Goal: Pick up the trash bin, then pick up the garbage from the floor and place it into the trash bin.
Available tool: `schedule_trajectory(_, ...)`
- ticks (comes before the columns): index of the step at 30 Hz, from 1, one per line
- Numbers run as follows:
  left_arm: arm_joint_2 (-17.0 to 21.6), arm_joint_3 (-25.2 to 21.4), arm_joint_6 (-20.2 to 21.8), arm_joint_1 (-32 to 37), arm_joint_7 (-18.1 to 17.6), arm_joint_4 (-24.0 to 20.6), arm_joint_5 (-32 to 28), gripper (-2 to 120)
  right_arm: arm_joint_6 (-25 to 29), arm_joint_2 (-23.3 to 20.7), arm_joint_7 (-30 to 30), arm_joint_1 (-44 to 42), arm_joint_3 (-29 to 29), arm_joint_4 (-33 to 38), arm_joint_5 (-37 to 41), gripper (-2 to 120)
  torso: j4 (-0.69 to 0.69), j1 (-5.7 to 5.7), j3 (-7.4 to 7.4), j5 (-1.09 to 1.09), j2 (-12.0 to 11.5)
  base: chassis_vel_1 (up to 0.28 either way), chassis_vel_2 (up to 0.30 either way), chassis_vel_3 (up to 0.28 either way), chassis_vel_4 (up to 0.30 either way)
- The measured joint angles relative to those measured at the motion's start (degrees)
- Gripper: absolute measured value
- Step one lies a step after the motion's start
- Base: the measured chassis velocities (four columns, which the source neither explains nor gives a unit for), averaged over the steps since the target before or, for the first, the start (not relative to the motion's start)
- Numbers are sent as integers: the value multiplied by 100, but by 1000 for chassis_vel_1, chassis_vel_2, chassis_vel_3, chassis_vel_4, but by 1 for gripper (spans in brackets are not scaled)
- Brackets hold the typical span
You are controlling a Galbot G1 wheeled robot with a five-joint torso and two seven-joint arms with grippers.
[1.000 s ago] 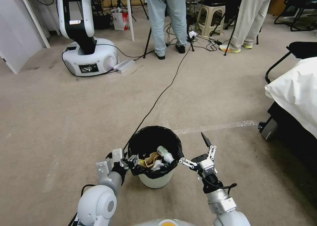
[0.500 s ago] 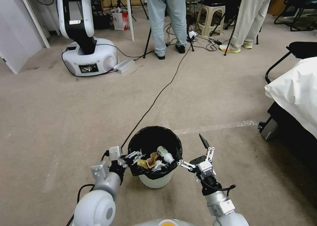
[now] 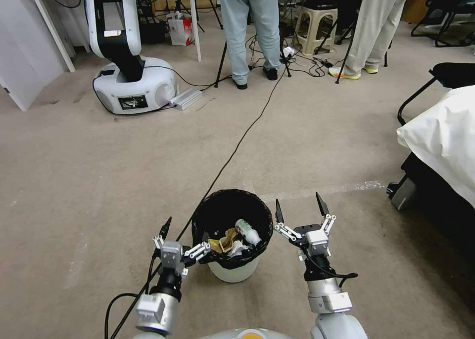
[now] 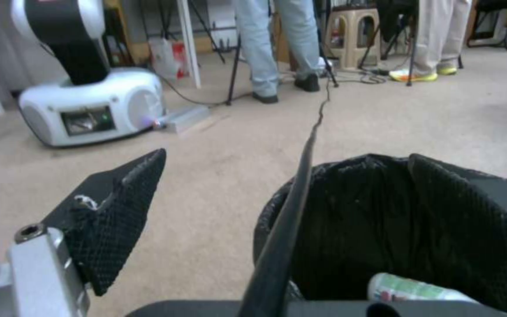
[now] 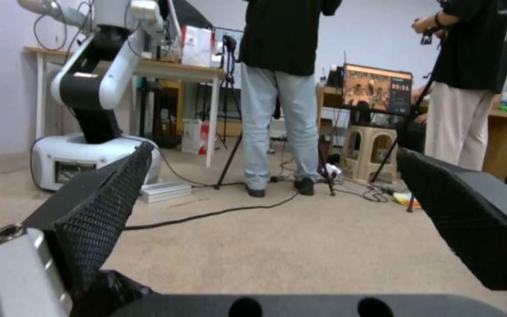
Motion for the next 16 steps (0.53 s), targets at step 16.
schedule_trajectory(16, -12, 18, 8, 0, -114, 44, 88, 100, -11, 15, 3, -29, 4, -11, 0, 100, 0, 0, 0, 0, 0, 0, 0, 0, 0)
